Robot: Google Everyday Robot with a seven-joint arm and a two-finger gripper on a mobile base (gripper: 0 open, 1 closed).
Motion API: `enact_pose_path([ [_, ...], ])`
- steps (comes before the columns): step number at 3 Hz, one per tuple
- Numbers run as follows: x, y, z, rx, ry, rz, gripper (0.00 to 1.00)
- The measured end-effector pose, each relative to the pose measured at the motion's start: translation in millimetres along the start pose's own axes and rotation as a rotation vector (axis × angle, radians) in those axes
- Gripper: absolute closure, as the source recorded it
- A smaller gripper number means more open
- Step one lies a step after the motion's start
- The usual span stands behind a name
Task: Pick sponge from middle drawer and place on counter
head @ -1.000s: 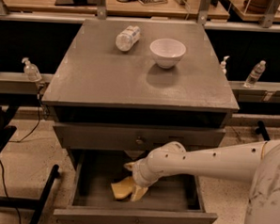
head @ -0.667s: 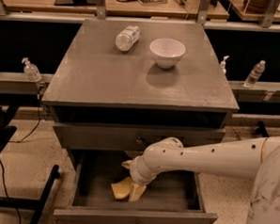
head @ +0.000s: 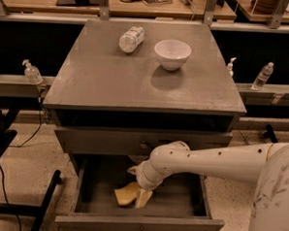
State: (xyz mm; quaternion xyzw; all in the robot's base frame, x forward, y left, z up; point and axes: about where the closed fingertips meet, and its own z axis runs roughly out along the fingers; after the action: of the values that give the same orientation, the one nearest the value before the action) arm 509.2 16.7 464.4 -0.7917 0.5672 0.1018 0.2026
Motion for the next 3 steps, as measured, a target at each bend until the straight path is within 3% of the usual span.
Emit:
enact_pose_path([
  [1, 13, 7, 20, 0.046, -0.037, 0.01, 0.28],
  [3, 24, 8, 51, 0.072, -0.117, 0.067, 0.35],
])
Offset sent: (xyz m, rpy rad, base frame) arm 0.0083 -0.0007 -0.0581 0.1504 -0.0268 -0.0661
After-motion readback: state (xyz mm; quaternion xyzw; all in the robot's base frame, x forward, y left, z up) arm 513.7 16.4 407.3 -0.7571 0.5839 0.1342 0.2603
